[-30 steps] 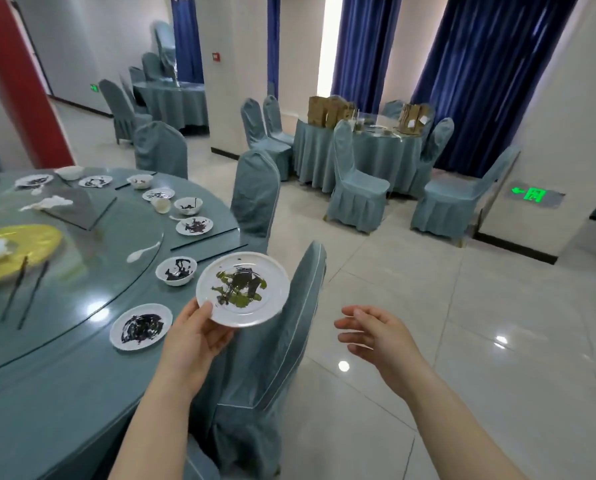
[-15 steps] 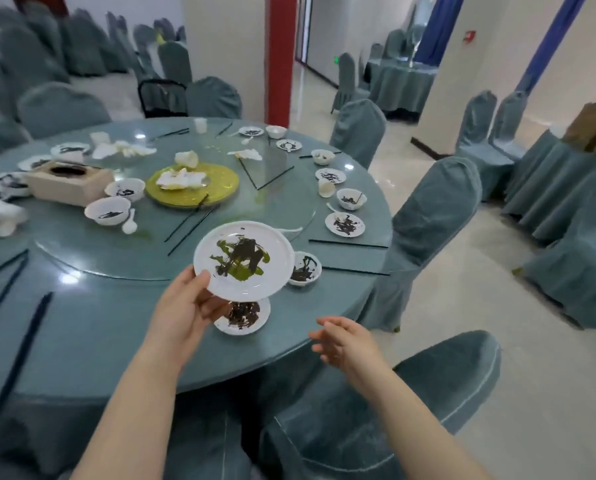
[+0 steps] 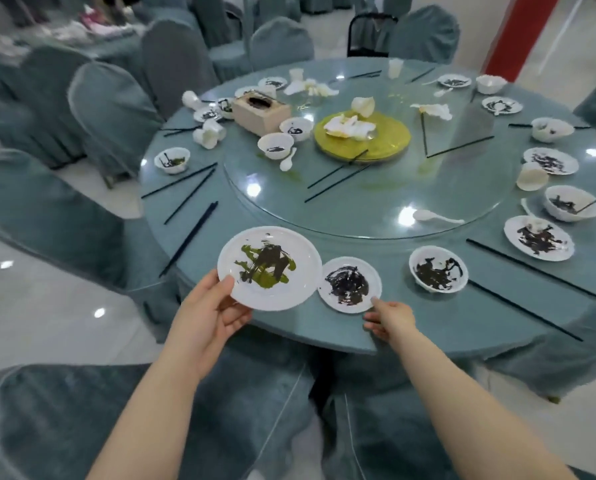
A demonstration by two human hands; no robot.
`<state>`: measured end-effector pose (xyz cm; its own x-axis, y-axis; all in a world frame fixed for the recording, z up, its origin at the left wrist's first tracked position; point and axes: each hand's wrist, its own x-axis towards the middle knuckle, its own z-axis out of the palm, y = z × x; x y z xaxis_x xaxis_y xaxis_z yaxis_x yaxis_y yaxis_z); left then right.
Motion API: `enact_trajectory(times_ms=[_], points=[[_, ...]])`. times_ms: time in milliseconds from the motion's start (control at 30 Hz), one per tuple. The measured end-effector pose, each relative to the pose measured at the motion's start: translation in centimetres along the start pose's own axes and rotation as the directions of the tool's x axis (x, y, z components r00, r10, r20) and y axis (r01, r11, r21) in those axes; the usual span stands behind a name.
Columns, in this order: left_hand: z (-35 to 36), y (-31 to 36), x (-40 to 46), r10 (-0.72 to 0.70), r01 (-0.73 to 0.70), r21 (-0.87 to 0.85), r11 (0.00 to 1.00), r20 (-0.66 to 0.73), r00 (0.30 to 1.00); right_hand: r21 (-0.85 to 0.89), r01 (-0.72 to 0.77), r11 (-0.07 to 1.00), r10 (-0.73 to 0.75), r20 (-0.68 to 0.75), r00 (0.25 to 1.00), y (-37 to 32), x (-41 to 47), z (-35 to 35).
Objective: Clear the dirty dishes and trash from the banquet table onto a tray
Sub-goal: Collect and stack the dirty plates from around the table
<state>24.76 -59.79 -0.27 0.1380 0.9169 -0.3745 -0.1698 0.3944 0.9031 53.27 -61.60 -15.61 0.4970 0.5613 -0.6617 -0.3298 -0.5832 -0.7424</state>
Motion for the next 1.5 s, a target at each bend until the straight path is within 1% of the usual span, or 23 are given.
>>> enact_trajectory(times_ms=[100,200,300,433,533,633,767,867,967,1033,1100,1167,1267,1367,1500], points=[[-2.0,-0.3,-1.6,0.002,-0.001,0.004,1.000,-0.076,0.997,-0.092,0.009,0.996,-0.015,-0.064,0.998,-0.6,1.8,1.0],[-4.3,-0.6,-3.6,0.027,-0.030,-0.015,0.999,-0.164,0.986,-0.171,0.031,0.985,-0.034,-0.013,0.999,-0.4,1.4,2.0],[-5.5,-1.2,-6.2,0.043,-0.056,-0.051,0.997,-0.223,0.974,-0.149,0.102,0.983,-0.093,0.067,0.993,0.3,-1.0,2.4],[-5.8,-2.5,-10.2,0.064,-0.091,-0.094,0.991,-0.261,0.963,-0.041,0.207,0.977,-0.195,0.198,0.961,0.1,-5.8,1.4],[-5.3,-3.5,-13.8,0.099,-0.120,-0.068,0.990,-0.261,0.960,0.030,0.287,0.957,-0.284,0.267,0.921,-0.4,-10.7,-0.7],[-4.5,-4.8,-17.7,0.140,-0.149,-0.024,0.989,-0.230,0.963,0.103,0.325,0.940,-0.341,0.320,0.884,0.1,-16.1,-4.1],[-2.5,-7.3,-22.5,0.156,-0.163,-0.025,0.986,-0.176,0.972,0.081,0.347,0.935,-0.350,0.385,0.854,2.7,-22.9,-9.4],[0.5,-9.6,-25.2,0.140,-0.144,-0.038,0.989,-0.093,0.986,0.021,0.363,0.932,-0.339,0.415,0.845,4.5,-26.8,-13.1],[4.1,-11.0,-27.1,0.127,-0.126,-0.030,0.992,0.023,0.992,-0.019,0.362,0.932,-0.325,0.397,0.858,5.4,-28.9,-16.2],[6.8,-10.7,-27.3,0.147,-0.147,-0.006,0.989,0.077,0.986,0.008,0.333,0.943,-0.309,0.391,0.867,4.7,-29.4,-18.1],[10.1,-9.9,-27.0,0.160,-0.162,0.003,0.987,0.113,0.981,0.086,0.309,0.947,-0.316,0.406,0.857,3.3,-29.3,-20.4],[14.1,-9.4,-26.6,0.167,-0.170,0.004,0.985,0.166,0.972,0.175,0.323,0.930,-0.367,0.387,0.846,1.5,-28.5,-23.5],[20.9,-9.7,-26.0,0.204,-0.209,-0.006,0.978,0.244,0.948,0.268,0.376,0.887,-0.451,0.323,0.832,-1.0,-26.2,-29.5],[28.2,-11.6,-25.3,0.209,-0.212,-0.015,0.977,0.257,0.944,0.268,0.403,0.875,-0.471,0.281,0.836,-2.9,-22.9,-36.2],[37.0,-14.8,-24.1,0.159,-0.149,-0.059,0.987,0.254,0.954,0.234,0.397,0.887,-0.453,0.281,0.846,-5.2,-18.0,-43.9]])
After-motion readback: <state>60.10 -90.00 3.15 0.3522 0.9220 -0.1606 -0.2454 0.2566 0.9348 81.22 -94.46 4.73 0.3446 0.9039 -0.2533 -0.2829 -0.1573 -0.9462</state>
